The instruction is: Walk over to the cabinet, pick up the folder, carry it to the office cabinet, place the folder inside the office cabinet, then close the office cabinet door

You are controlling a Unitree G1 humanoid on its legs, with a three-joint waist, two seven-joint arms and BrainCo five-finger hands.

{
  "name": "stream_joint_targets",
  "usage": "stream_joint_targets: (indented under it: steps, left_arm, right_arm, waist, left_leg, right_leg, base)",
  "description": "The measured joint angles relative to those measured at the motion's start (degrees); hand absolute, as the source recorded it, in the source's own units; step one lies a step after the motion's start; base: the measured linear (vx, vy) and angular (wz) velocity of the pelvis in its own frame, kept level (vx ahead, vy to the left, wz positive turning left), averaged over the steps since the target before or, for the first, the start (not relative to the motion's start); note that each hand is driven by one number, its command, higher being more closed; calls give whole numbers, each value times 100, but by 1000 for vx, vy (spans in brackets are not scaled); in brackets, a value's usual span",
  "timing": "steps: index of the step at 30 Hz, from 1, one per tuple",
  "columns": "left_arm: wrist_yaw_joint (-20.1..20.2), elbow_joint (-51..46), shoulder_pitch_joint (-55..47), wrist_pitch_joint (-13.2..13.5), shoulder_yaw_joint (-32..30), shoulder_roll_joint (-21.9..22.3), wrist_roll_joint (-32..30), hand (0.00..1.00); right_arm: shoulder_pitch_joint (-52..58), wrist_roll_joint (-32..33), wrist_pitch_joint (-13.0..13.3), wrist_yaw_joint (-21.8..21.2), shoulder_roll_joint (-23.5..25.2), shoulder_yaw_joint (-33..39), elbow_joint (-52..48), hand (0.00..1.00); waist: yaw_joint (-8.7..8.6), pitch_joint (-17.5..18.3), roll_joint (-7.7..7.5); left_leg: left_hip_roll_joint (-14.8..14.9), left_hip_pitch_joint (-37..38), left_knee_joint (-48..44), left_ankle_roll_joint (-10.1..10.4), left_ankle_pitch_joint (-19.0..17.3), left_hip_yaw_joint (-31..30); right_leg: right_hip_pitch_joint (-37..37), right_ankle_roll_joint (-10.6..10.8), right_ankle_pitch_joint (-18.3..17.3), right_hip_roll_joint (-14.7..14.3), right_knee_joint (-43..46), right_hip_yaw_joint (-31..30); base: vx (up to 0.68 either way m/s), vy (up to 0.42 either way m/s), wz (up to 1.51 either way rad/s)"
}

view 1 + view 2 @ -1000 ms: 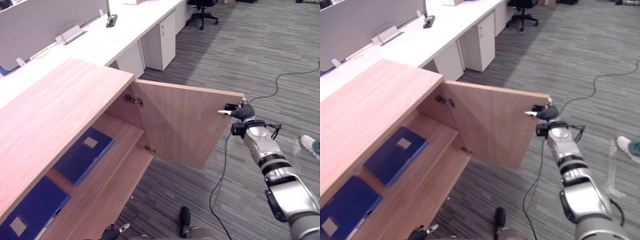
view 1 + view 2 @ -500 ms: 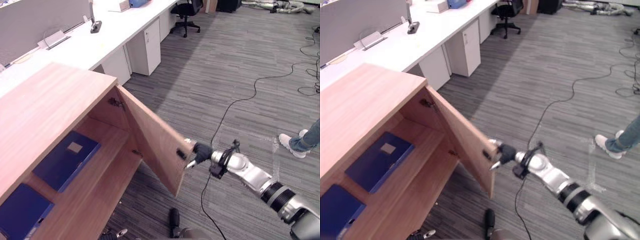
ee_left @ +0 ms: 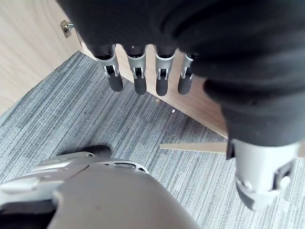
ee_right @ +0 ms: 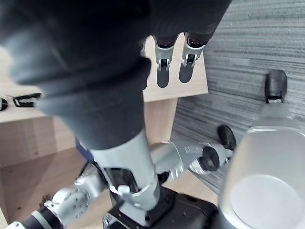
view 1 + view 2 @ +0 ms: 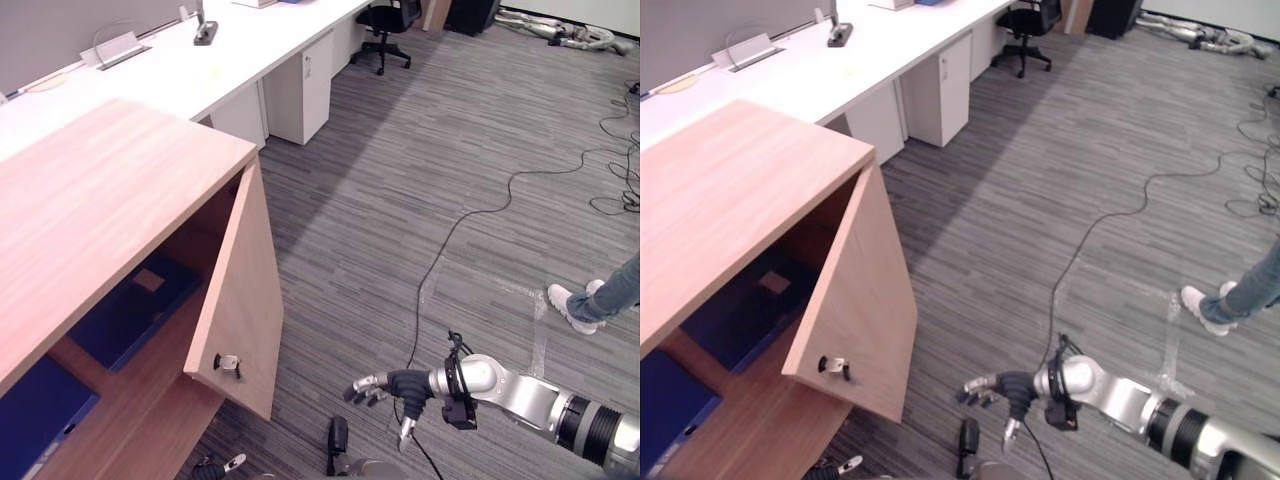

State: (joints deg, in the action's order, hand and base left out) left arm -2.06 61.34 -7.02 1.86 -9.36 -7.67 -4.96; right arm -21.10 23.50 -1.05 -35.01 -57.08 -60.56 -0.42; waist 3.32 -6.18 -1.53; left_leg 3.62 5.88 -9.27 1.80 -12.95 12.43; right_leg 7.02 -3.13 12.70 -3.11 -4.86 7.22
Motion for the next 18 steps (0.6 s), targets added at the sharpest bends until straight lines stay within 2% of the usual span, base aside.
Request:
stream_joint_targets:
  steps: [4,6,9,10,11,13,14,15,16,17,18]
  left_arm:
    - [52,0,23,23,30,-9,35,0]
    - [57,-2,21,24,137,-42,100,0]
    - [67,-17,27,24,298,-54,122,0]
    - [63,-22,78,23,385,-53,126,0]
    - [44,-89,149,24,489,-48,140,0]
    - [3,-143,187,16,559,-32,250,0]
    - [-38,-168,213,15,635,-26,333,0]
    - [-93,-256,211,16,662,-2,358,0]
    - [-116,-266,224,16,666,-6,360,0]
    - [-151,-282,237,9,665,-20,362,0]
    - [-168,-297,250,-16,660,-21,354,0]
  right_arm:
    - [-4,-200,-10,-104,-8,-26,61,0]
    - [68,-267,-2,-85,166,60,387,0]
    - [430,-826,71,178,927,640,1434,0]
    - [625,-1202,134,427,1378,1202,2041,0]
    - [729,-1625,183,769,1866,1842,2717,0]
    - [809,-2123,203,1250,2487,2716,3548,0]
    - [992,-2439,225,1644,2893,3478,4062,0]
    - [1160,-2750,223,2049,3278,4259,4464,0]
    - [1252,-2850,222,2233,3460,4644,4617,0]
    - [1449,-2950,222,2527,3755,5324,4824,0]
    - [1537,-2966,210,2759,3914,5676,5050,0]
  waist:
    - [94,-5,-10]
    - [138,-12,-19]
    - [219,-46,-6]
    - [204,-155,49]
    - [172,-352,121]
    - [80,-516,206]
    - [17,-562,279]
    - [-22,-571,287]
    - [-34,-570,273]
    - [-107,-579,289]
    - [-190,-556,258]
  left_leg:
    - [-96,-99,-156,-101,-59,-37]
    - [-134,-105,-189,-114,-69,-64]
    - [-188,-116,-214,-129,-67,-177]
    - [-202,-169,-312,-157,-79,-348]
    - [-230,-244,-494,-211,-114,-584]
    - [-296,-320,-675,-252,-151,-1000]
    - [-356,-327,-726,-271,-117,-1404]
    - [-448,-360,-743,-266,-47,-1854]
    - [-524,-413,-795,-267,-22,-2075]
    - [-655,-581,-917,-245,6,-2554]
    - [-756,-683,-1034,-223,22,-2878]
  right_leg:
    - [4,78,59,126,-2,7]
    - [-13,94,67,178,-5,14]
    - [-51,192,1,270,15,129]
    - [16,226,-168,351,305,296]
    - [205,265,-510,489,950,441]
    - [429,234,-855,710,1842,417]
    - [459,328,-975,758,2234,-75]
    - [463,345,-1106,768,2481,-658]
    - [494,314,-1213,763,2616,-1026]
    - [584,408,-1575,701,2889,-1859]
    - [530,603,-1744,676,2915,-2417]
  base:
    - [-35,56,6]
    - [-58,54,10]
    - [-31,19,22]
    - [-45,22,70]
    - [-60,40,86]
    - [-44,89,126]
    - [2,139,195]
    - [15,107,190]
    - [11,14,196]
    - [23,-89,191]
    - [39,-115,212]
